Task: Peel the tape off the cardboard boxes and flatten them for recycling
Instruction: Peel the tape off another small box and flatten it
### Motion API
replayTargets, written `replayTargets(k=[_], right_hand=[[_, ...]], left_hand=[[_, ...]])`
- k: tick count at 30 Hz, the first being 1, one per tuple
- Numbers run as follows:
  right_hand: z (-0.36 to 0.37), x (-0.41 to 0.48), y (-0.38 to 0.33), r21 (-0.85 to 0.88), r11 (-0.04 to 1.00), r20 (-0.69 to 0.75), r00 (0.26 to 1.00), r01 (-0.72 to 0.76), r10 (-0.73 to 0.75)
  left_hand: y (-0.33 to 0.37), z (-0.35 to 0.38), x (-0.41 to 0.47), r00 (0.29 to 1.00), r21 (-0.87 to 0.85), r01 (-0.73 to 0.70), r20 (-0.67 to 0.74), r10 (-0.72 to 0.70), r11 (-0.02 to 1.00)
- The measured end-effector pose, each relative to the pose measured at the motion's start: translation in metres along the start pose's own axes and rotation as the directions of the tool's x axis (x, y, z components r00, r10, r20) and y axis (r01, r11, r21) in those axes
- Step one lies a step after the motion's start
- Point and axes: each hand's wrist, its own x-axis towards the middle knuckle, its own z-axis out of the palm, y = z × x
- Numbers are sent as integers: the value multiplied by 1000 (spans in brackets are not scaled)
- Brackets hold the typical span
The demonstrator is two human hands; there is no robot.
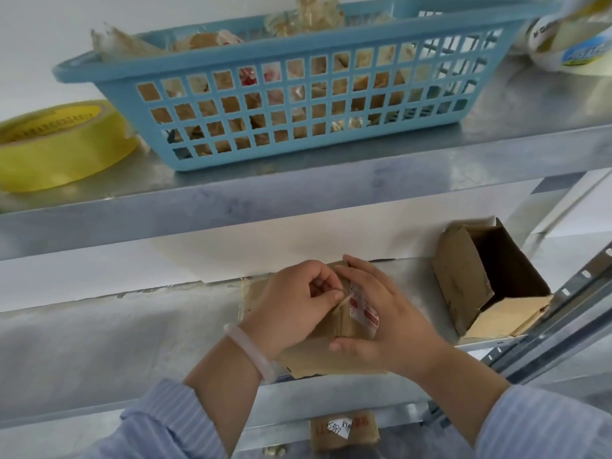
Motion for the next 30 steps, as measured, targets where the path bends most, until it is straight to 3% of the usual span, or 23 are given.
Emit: replayTargets(k=[5,9,14,21,26,30], right_hand=[[-3,-9,16,104,995,-82,996,-16,24],[-2,-15,28,160,986,-91,994,-46,61],[-6,-24,43,225,969,-102,987,-99,124],[-1,-28,48,-9,994,-100,990,-105,103],[1,-23,45,-211,973,-140,982,96,-127],[1,-19,47,-243,962,-106,982,125,-154]], left_hand=[[-5,13,2,998,26,-9,-67,11,1000],[-9,20,1,982,154,-105,-138,127,982],[-23,11,2,975,149,-9,-217,42,989],[-18,19,4,983,-57,18,-182,-28,998],[-13,21,6,986,-94,31,-163,-46,995],[-7,23,9,985,-248,114,-95,-141,962]])
